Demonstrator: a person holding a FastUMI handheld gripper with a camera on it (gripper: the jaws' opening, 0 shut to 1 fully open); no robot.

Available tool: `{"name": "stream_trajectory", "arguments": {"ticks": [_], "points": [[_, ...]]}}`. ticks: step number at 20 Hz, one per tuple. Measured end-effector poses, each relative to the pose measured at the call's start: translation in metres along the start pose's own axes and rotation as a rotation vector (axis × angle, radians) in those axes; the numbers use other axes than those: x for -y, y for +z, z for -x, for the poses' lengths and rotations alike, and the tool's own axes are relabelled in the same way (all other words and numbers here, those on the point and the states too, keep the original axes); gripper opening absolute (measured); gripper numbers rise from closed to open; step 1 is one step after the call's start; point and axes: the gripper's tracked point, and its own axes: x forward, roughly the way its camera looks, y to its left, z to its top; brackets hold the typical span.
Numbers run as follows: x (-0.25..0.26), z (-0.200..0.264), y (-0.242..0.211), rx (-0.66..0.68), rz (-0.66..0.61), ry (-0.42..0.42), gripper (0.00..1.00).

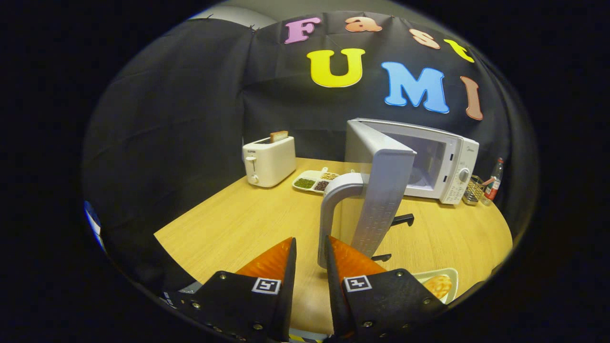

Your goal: Open the microwave, put the food inside, and close the microwave door.

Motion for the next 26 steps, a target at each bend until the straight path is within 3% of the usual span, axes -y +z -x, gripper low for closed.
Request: {"name": "stream_trajectory", "arguments": {"ticks": [2, 5, 7, 8, 9, 15, 19, 26], "points": [[-0.023, 0.009, 0.002, 0.0, -0.011, 0.11, 0.35], [-0.033, 0.037, 0.022, 0.066, 0.031, 0.165, 0.44], [-0.032, 0.05, 0.036, 0.108, 0.036, 0.183, 0.7], [-0.026, 0.057, 0.043, 0.132, 0.032, 0.17, 0.91], [-0.019, 0.064, 0.05, 0.151, 0.026, 0.157, 0.94], [0.046, 0.087, 0.074, 0.21, -0.013, 0.01, 0.94], [0.101, 0.092, 0.059, 0.157, -0.035, -0.111, 0.94], [0.17, 0.088, 0.002, 0.002, -0.086, -0.247, 0.94]]}}
